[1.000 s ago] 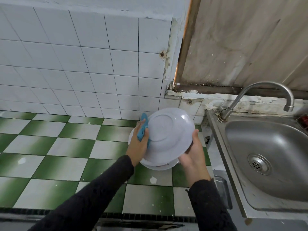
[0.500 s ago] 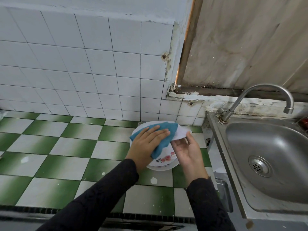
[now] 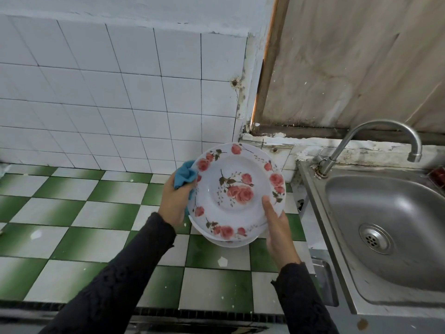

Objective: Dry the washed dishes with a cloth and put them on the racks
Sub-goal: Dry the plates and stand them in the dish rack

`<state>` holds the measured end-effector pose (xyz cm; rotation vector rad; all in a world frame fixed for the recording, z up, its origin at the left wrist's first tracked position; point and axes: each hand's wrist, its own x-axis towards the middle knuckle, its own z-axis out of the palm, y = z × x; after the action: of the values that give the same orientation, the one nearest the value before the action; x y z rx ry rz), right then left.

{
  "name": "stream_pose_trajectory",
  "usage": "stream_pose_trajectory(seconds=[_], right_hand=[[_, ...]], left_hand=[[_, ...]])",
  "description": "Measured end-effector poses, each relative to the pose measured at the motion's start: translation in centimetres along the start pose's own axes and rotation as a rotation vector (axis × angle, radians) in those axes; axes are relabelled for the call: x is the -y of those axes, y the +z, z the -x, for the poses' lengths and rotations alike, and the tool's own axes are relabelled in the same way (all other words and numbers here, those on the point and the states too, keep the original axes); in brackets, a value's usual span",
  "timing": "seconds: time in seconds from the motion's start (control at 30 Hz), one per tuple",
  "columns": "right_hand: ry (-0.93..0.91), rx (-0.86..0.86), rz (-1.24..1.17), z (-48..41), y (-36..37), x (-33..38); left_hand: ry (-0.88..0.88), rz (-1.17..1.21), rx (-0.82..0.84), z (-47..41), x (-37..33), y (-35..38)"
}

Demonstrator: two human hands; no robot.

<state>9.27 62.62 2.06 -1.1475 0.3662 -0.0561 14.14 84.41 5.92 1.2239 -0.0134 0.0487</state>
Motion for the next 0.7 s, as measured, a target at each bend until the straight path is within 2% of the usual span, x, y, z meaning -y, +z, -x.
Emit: stream_pose_trajectory(seconds=[0.13, 0.3, 0.37, 0.47, 0.5, 0.57, 0.67, 0.7], right_hand=[[0.035, 0.054, -0.092, 0.1, 0.2, 0.3], [0.06, 0.042, -0.076, 0.0, 0.5, 0.3], [0.047, 0.043, -0.088, -0.1, 0.5, 0.3], [0.042, 0.078, -0.102, 0.0, 1.1, 0.4], [0.051, 0.089, -0.102, 0.1, 1.4, 0.2], [0.075, 0.093, -0.111, 0.3, 2.3, 0.0], [0.068, 0.097, -0.144, 0.3, 3.0, -0.2], [0.055, 0.098, -0.149, 0.3, 3.2, -0.1]], left_hand=[[-0.11, 0.055, -0.019, 0.0, 0.2, -0.3], [-0.133, 0.037, -0.12, 0.2, 0.8, -0.2], [-0.048, -0.127, -0.233, 0.3, 1.6, -0.1], [0.258, -0.355, -0.306, 0.7, 3.3, 0.5], [0.306, -0.378, -0.269, 1.0, 3.9, 0.9], [0.268, -0.483, -0.137, 1.0, 5.5, 1.4], [0.17, -0.972, 0.037, 1.5, 8.2, 1.8], [0.158, -1.032, 0.102, 2.1, 8.8, 2.3]])
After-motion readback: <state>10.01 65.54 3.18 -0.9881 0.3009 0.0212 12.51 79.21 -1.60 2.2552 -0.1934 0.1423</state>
